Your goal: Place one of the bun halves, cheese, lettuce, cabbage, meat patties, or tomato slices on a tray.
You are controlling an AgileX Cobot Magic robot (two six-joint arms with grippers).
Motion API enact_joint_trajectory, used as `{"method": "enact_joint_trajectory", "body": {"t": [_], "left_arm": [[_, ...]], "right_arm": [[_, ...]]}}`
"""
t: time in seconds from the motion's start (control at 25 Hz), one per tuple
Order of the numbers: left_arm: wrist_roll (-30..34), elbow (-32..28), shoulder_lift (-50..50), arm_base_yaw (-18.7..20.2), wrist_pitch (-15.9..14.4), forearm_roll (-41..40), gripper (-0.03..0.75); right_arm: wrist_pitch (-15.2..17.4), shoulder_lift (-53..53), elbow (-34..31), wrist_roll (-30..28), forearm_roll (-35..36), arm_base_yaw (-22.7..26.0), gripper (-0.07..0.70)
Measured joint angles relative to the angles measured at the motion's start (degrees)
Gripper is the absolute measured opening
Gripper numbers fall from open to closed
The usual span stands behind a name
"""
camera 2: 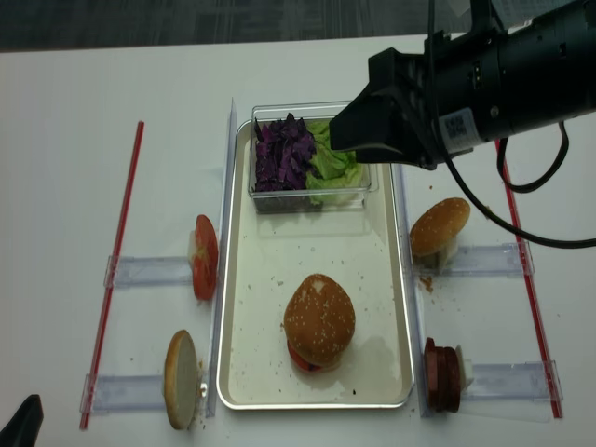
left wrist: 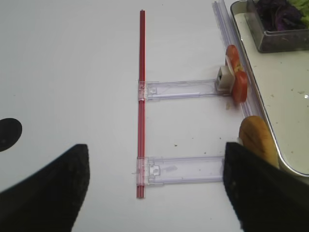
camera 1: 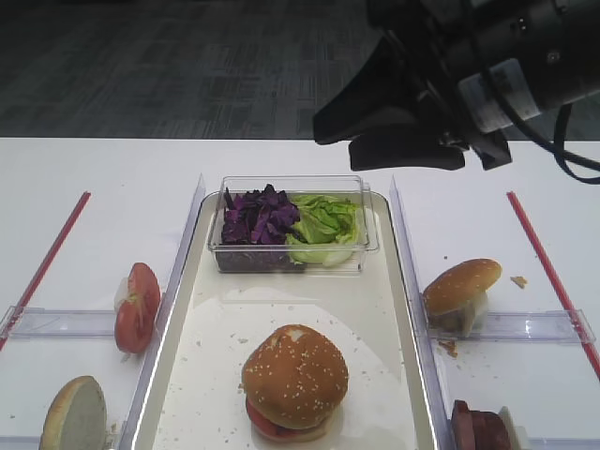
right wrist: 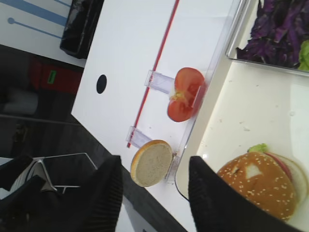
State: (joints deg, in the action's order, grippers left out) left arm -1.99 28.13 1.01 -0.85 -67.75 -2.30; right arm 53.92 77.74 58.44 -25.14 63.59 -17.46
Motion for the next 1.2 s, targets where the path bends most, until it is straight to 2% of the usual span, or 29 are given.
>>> {"method": "enact_joint_trajectory", "body": {"t": [0.52,0.72,0.84,0.96,1.08,1.2], "left_arm": [[0.0,0.0,0.0,0.0,0.0,0.0,0.526],[0.0,0.0,0.0,0.0,0.0,0.0,0.526],[0.0,0.0,0.0,0.0,0.0,0.0,0.526],[0.0,0.0,0.0,0.0,0.0,0.0,0.526],[0.0,0.0,0.0,0.0,0.0,0.0,0.526],[0.0,0.0,0.0,0.0,0.0,0.0,0.526]], "right_arm": [[-1.9,0.0,0.0,4.6,-15.8,0.0,0.359],[-2.8,0.0,0.0,7.5,-24.5,0.0,0.363],[-3.5,0.0,0.0,10.8,-31.1,0.0,0.4],[-4.0,0.0,0.0,14.7,-37.5,0.0,0.47],[-4.4,0.0,0.0,17.1,-42.9,0.0,0.537],[-4.4,0.0,0.0,18.8,-48.3,0.0,0.57]]}}
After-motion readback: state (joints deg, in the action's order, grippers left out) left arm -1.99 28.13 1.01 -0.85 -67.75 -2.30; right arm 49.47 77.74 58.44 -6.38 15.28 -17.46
